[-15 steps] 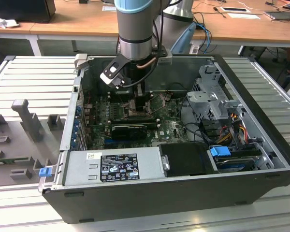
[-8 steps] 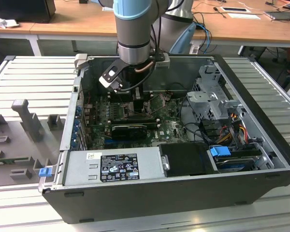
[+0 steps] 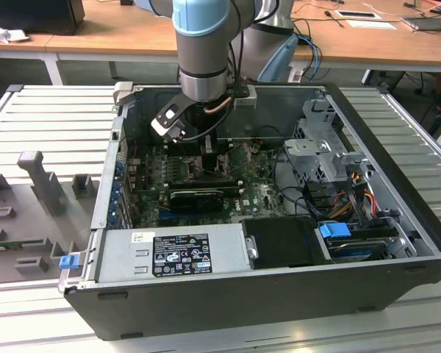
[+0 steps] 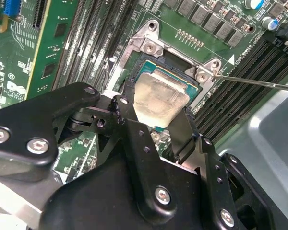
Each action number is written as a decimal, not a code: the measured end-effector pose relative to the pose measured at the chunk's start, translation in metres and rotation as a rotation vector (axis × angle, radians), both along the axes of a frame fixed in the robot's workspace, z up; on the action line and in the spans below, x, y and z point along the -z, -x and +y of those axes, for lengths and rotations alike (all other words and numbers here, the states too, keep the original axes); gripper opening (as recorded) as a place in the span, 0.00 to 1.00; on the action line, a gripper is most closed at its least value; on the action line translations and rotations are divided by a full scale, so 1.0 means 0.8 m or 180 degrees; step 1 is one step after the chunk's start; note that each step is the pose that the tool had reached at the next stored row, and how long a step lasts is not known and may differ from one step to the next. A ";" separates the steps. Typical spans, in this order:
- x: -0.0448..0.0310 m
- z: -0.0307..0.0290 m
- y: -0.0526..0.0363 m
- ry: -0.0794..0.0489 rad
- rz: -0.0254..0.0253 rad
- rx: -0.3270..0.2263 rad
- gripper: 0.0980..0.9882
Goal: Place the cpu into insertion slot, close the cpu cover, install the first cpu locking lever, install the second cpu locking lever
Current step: 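Place the cpu into insertion slot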
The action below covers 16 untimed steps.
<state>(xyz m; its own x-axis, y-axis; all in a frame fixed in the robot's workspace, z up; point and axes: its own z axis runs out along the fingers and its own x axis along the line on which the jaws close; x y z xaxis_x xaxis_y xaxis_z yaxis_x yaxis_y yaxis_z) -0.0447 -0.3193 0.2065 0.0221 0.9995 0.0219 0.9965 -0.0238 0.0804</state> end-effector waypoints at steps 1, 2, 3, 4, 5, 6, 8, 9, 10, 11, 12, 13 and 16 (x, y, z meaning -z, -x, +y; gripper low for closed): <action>0.0008 0.0000 0.000 0.0000 0.0000 0.0002 0.48; 0.0017 0.0000 0.000 0.0000 0.0000 0.0002 0.48; 0.0023 0.0000 0.000 0.0000 0.0000 0.0002 0.48; 0.0026 0.0000 -0.001 0.0000 0.0000 0.0002 0.48; 0.0031 0.0000 -0.001 0.0000 0.0000 0.0002 0.48; 0.0042 0.0001 -0.001 0.0000 0.0000 0.0003 0.48; 0.0057 -0.0001 -0.001 0.0001 0.0001 0.0002 0.48; 0.0057 -0.0001 -0.001 0.0001 0.0001 0.0002 0.48; 0.0057 0.0000 -0.001 0.0001 0.0001 0.0002 0.48; 0.0058 0.0000 -0.001 0.0000 0.0000 0.0002 0.48; 0.0058 0.0000 -0.001 0.0000 0.0000 0.0002 0.48; 0.0058 0.0000 -0.001 0.0001 0.0000 0.0002 0.48; 0.0058 0.0000 -0.001 0.0001 0.0000 0.0002 0.57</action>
<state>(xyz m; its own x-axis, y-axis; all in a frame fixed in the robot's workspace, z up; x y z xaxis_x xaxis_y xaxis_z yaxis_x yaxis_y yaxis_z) -0.0435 -0.3193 0.2018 0.0228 0.9995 0.0217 0.9965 -0.0245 0.0803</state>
